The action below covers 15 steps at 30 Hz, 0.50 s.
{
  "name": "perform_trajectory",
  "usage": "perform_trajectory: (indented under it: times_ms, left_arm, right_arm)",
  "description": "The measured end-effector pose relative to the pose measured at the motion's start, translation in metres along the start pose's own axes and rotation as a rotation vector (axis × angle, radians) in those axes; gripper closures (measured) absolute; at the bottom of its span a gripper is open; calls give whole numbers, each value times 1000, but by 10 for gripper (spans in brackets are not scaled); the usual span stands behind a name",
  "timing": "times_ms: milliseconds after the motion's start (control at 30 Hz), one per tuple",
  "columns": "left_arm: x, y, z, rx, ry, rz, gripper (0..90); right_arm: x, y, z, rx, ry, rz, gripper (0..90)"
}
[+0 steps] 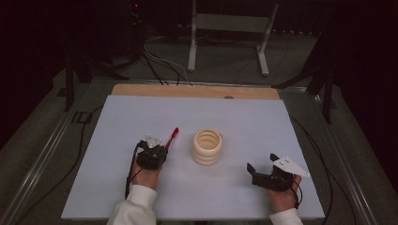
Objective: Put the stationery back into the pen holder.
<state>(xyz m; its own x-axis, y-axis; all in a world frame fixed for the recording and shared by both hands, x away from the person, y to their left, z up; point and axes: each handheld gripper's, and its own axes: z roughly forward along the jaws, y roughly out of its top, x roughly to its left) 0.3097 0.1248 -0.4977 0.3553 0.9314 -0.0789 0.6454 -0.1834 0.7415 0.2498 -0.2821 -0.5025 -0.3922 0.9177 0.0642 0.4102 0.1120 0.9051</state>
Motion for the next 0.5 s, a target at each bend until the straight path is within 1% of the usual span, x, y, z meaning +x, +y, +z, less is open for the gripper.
perform_trajectory:
  times_ms: [67,133,233,300,367,500]
  left_arm:
    - [1,1,-2,-6,1,-3,813]
    - [3,4,-6,-20,-7,-9,813]
    - [5,6,-10,-32,-17,-5,813]
    - [6,8,-12,-42,-32,-4,813]
    - [7,9,-13,-43,-36,1,813]
    - [8,10,-17,-58,-48,-2,813]
  right_arm:
    - [0,0,0,0,0,1,6]
    - [0,0,0,1,1,1,6]
    - [0,0,0,2,1,1,6]
    - [0,0,0,2,1,1,6]
    - [0,0,0,2,1,1,6]
    - [-1,0,0,1,1,2,6]
